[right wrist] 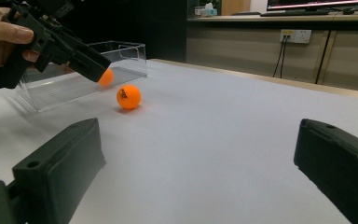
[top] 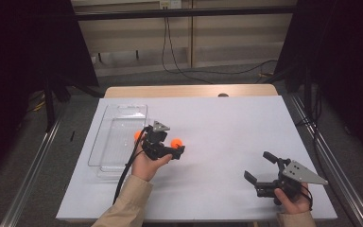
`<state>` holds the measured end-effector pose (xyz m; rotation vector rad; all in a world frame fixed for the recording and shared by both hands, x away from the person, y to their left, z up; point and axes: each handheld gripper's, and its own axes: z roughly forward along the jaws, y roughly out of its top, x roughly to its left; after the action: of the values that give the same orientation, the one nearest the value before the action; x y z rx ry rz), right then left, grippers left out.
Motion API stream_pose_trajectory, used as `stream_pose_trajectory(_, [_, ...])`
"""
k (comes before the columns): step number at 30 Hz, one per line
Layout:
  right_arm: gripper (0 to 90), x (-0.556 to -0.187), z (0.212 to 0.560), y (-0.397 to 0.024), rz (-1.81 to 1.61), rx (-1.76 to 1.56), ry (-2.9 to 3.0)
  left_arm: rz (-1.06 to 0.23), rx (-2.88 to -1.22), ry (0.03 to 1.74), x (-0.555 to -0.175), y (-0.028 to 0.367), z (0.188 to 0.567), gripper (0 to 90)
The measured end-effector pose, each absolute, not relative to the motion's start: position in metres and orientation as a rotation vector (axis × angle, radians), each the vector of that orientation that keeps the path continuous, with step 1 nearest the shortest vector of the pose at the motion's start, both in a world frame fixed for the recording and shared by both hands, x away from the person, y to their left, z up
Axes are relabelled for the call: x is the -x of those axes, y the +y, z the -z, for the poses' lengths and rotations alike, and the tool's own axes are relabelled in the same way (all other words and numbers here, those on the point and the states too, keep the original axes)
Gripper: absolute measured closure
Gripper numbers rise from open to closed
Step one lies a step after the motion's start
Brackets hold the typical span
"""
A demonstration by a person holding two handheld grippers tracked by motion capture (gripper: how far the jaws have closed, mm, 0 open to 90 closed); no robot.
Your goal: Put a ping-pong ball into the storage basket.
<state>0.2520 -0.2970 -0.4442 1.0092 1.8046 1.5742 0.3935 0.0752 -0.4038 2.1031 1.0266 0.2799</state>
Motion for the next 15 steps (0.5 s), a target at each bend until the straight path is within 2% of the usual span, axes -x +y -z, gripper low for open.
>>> stream_pose_trajectory(15, [0.7,-0.2519,0.4443,-0.2967,-1.576,-1.009,1.805,-0.306,-2.115,1.048,-0.3965,0.0740,0.4088,8.7])
